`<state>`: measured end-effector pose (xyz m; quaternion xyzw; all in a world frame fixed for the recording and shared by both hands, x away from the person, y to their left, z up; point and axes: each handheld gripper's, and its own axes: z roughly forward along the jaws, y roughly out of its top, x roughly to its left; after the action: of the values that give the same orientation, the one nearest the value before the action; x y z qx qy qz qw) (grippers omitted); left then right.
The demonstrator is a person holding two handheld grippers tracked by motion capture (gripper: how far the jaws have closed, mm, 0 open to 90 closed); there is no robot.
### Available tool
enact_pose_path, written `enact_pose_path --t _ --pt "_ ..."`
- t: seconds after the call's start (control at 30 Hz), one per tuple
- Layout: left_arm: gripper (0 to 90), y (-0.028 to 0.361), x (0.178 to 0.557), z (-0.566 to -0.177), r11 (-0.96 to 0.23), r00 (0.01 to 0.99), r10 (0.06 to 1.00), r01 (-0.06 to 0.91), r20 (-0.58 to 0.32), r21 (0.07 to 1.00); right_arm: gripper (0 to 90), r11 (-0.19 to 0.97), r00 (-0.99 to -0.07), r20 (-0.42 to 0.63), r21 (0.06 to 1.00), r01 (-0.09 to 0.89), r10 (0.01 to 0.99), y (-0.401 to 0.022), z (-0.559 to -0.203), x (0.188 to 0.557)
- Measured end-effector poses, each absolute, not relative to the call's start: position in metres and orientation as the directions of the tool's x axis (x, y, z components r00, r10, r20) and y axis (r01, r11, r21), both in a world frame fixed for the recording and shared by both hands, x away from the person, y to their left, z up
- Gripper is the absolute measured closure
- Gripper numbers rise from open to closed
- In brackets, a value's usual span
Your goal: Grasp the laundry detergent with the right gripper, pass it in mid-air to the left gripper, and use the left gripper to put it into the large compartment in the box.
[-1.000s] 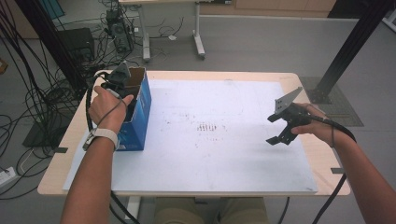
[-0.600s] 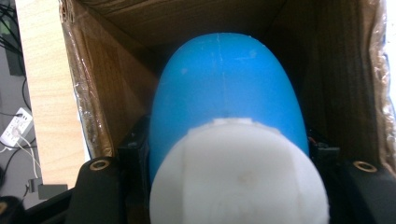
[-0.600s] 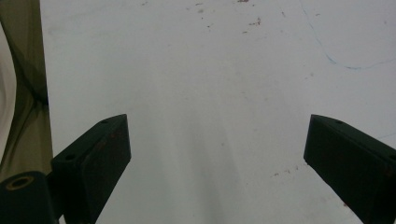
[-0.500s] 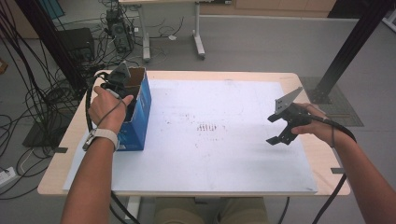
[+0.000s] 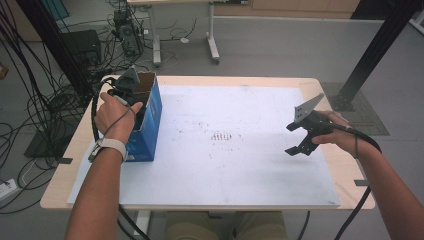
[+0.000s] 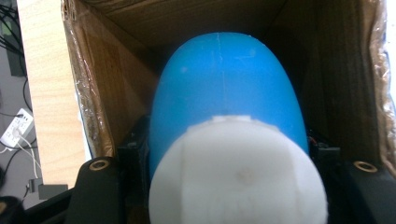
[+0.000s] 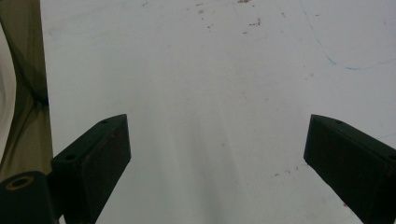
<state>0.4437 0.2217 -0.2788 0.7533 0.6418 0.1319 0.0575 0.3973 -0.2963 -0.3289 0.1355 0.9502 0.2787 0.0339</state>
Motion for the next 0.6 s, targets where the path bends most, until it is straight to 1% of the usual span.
enact_pose_path --t 0.6 --pt "36.7 0.221 0.4419 -0.2789 -0.17 0.139 0.982 0.949 0.131 0.266 7.4 0.811 -0.962 0.01 0.536 0.235 0.272 -0.2961 -0.3294 0.3965"
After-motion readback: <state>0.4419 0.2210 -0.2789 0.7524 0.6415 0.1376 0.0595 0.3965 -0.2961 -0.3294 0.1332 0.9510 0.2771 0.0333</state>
